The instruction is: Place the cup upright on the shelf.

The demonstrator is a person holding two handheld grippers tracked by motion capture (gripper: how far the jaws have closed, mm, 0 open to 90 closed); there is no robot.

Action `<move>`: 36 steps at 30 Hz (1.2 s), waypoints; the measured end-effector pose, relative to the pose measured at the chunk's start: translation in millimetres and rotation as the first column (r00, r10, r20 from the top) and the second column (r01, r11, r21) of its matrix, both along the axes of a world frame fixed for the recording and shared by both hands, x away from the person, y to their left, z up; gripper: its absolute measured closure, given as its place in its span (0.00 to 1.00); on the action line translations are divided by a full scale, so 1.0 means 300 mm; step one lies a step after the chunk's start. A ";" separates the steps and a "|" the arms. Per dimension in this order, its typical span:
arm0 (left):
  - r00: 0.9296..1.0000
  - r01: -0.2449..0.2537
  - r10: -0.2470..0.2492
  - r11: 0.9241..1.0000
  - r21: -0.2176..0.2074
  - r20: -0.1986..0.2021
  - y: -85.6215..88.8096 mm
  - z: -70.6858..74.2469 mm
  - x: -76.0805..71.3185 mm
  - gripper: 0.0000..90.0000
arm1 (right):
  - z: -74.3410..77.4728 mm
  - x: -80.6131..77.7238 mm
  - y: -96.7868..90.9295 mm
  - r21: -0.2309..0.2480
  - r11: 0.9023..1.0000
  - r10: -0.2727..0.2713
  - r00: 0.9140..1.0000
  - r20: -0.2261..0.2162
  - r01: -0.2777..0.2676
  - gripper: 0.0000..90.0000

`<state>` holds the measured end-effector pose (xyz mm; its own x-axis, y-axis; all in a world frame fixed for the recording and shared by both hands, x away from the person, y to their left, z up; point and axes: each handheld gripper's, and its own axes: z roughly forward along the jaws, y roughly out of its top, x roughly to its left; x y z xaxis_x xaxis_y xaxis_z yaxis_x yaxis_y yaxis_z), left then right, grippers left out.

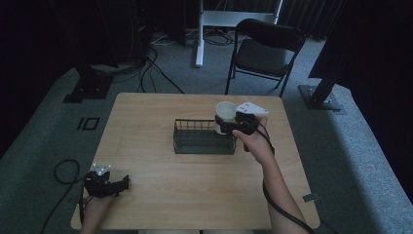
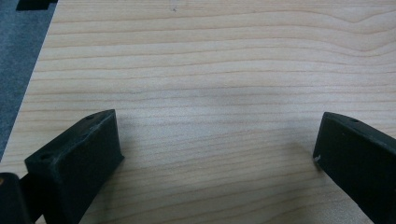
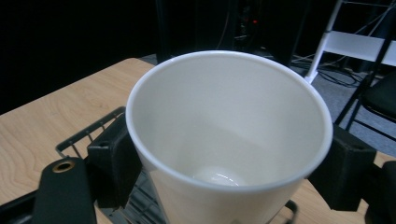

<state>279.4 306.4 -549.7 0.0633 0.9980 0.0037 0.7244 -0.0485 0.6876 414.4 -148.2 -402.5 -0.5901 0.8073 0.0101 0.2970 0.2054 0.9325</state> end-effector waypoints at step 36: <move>1.000 0.000 0.000 1.000 0.000 0.000 0.000 0.000 0.000 0.01 | -0.168 0.073 0.217 -0.046 0.998 0.039 0.995 -0.090 -0.043 0.23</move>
<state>279.4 306.5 -549.7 0.0633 0.9980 0.0036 0.7244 -0.0484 0.6876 436.2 -83.2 -453.0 -0.6210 0.7833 0.0263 0.3692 0.2627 0.8914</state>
